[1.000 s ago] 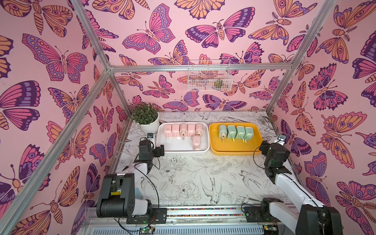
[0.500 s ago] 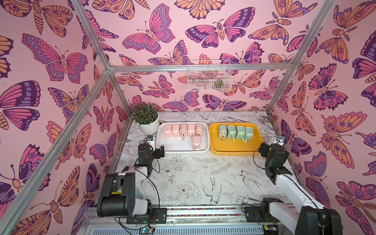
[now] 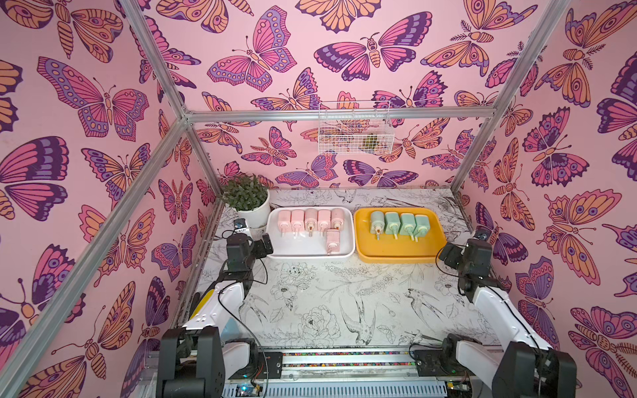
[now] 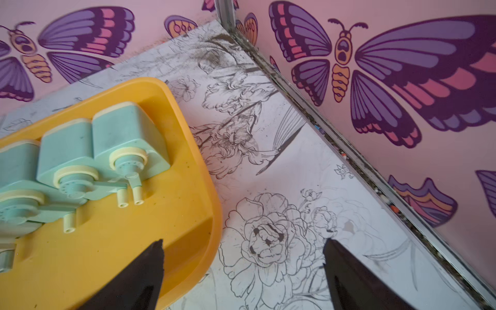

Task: Place the pencil sharpeners by color into the storage box
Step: Reset both arms

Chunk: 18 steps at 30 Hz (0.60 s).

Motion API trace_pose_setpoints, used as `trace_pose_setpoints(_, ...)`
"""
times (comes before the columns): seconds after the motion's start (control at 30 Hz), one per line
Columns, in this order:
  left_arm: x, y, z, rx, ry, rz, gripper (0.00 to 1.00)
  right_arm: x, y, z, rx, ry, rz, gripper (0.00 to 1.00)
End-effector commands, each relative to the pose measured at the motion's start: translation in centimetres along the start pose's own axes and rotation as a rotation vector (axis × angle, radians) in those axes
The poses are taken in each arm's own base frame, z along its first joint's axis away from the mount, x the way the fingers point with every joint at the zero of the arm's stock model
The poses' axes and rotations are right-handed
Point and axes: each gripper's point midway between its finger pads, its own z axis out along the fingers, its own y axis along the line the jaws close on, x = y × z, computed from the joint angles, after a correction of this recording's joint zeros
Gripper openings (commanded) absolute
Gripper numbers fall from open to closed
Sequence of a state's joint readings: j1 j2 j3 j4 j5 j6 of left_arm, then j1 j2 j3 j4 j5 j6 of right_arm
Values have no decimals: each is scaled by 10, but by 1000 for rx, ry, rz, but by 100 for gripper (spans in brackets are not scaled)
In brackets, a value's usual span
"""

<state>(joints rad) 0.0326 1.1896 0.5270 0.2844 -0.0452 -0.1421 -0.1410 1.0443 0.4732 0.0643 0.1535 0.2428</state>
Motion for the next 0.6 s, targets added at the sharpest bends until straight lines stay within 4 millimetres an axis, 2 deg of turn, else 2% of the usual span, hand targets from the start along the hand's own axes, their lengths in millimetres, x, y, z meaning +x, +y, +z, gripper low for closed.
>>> trace_pose_setpoints(0.0,26,8,7,-27,52,82,100,-11,16,4,-103,-104,-15,99)
trace_pose_setpoints(0.07,39,-9,18,84,67,131,100,-12,26,11,-153,-111,-38,99)
trace_pose_setpoints(0.1,40,-19,21,135,59,136,100,-10,33,15,-180,-100,-55,99)
trace_pose_setpoints(0.17,34,-24,27,155,22,141,100,-10,40,22,-213,-94,-61,99)
trace_pose_setpoints(0.23,29,-20,33,127,-20,160,100,-11,49,28,-260,-105,-66,99)
trace_pose_setpoints(0.3,36,-13,40,94,-15,139,100,-11,58,33,-303,-117,-74,99)
trace_pose_setpoints(0.37,45,-26,42,178,-28,189,100,-9,64,39,-310,-127,-105,99)
trace_pose_setpoints(0.57,45,-19,42,144,-101,161,100,-9,80,48,-361,-160,-169,99)
